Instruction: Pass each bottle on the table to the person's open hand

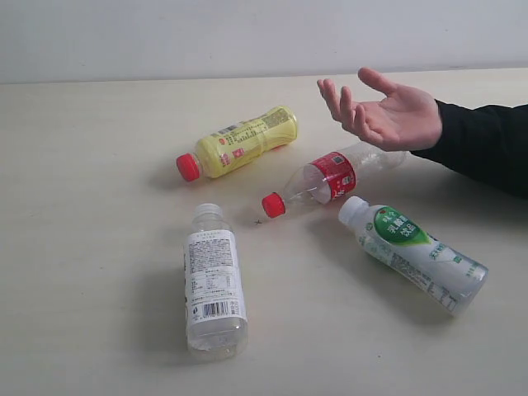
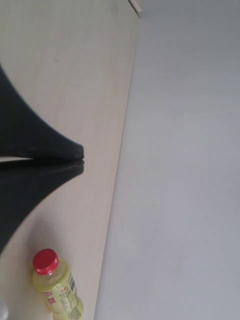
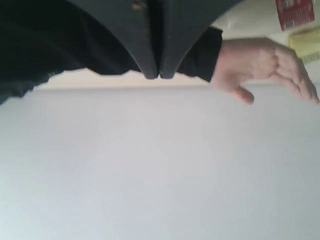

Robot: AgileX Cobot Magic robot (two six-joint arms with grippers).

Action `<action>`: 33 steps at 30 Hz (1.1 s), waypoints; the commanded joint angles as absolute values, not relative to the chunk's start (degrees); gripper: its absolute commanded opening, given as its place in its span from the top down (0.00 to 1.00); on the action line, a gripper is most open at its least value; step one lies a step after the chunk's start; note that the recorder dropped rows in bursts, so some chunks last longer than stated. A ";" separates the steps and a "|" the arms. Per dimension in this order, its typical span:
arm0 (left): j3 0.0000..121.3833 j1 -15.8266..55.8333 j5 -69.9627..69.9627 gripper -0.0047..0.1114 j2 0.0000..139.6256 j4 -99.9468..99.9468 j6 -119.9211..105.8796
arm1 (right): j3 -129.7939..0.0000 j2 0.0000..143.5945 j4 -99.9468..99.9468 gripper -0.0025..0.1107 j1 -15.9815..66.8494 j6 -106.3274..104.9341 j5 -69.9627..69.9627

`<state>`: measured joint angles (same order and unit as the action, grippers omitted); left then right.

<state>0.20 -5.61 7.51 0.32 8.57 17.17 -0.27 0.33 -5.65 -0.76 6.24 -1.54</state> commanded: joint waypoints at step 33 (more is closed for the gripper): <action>0.00 -5.57 7.56 0.96 0.00 8.80 17.16 | -15.23 16.58 -24.50 0.98 -1.04 52.74 18.17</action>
